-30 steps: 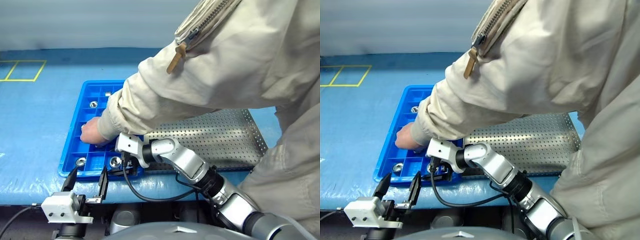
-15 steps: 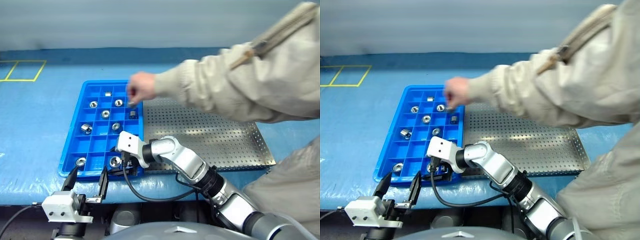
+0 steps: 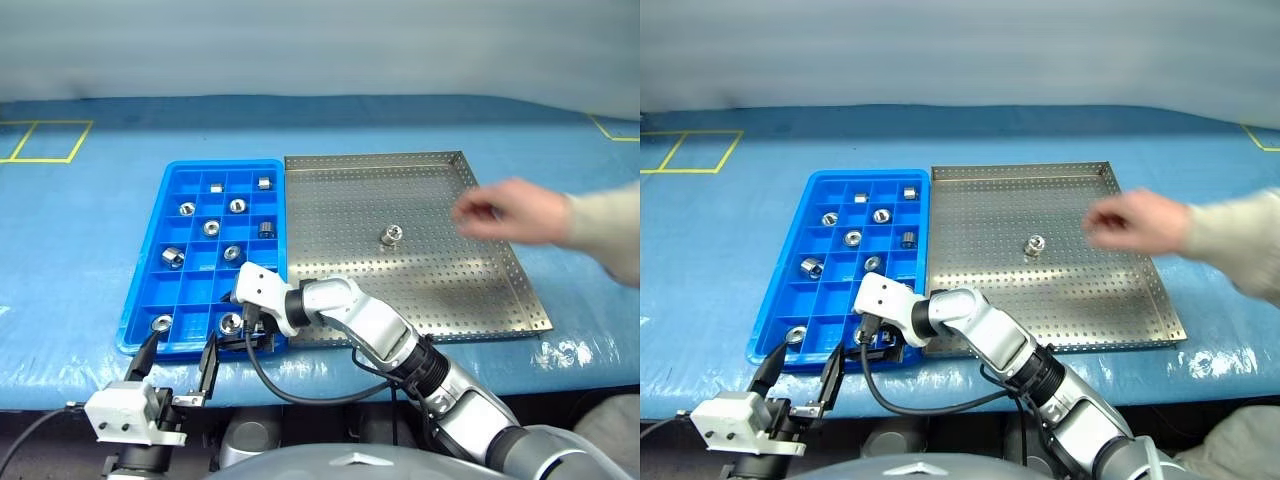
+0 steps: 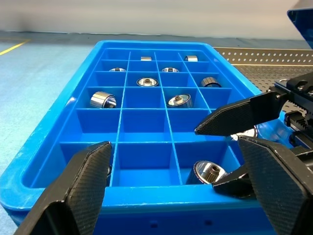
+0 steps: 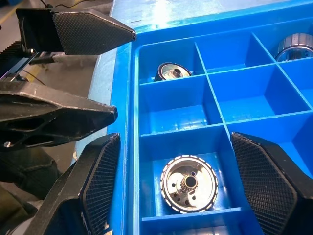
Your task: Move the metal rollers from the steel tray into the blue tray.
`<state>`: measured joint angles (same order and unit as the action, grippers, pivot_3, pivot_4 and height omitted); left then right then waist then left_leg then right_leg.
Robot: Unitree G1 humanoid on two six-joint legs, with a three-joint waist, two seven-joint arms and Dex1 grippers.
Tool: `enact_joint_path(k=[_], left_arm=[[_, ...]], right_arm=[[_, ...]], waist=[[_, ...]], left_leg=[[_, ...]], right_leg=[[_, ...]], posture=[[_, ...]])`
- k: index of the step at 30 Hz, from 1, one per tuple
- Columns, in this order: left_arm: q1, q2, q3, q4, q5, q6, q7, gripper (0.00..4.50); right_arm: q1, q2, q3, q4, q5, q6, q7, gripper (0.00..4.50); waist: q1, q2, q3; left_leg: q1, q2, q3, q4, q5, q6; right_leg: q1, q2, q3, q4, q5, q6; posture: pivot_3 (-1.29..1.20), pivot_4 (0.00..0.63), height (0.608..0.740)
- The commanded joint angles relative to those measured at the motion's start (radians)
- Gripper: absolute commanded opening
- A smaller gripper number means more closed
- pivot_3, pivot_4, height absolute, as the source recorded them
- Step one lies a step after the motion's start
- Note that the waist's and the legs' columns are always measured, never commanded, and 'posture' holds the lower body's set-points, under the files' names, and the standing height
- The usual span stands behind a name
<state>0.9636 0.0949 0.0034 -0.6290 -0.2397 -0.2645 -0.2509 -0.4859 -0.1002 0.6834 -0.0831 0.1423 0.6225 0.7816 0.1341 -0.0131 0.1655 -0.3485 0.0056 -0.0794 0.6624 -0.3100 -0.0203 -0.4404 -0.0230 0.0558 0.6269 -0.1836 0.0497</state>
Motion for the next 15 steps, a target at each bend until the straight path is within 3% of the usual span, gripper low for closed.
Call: enact_joint_path(k=[1,11,15], left_arm=[[0.002,0.014,0.014,-0.010,-0.014,-0.008,-0.010,4.50],[-0.038,0.068,0.060,-0.027,-0.072,0.026,-0.046,4.50],[-0.099,0.109,0.097,-0.047,-0.110,0.061,-0.063,4.50]], right_arm=[[0.027,-0.002,-0.025,0.012,0.005,0.037,-0.019,3.80],[-0.019,0.141,-0.233,0.048,0.039,0.032,-0.195,3.80],[-0.079,0.222,-0.405,0.103,0.031,-0.014,-0.382,3.80]], waist=[[-0.001,0.000,0.000],[-0.032,0.000,0.001],[-0.059,0.001,0.001]], left_leg=[[0.000,0.000,0.000,0.000,0.000,0.000],[-0.001,0.001,0.000,0.000,0.000,0.000],[-0.002,0.001,0.000,-0.001,0.000,0.000]], right_leg=[[0.000,0.000,0.000,0.000,0.000,0.000],[-0.002,0.001,0.000,0.001,0.000,0.000],[-0.003,0.001,0.000,0.001,0.000,0.000]], posture=[[0.34,0.150,0.740],[0.27,0.150,0.740],[0.22,0.150,0.740]])
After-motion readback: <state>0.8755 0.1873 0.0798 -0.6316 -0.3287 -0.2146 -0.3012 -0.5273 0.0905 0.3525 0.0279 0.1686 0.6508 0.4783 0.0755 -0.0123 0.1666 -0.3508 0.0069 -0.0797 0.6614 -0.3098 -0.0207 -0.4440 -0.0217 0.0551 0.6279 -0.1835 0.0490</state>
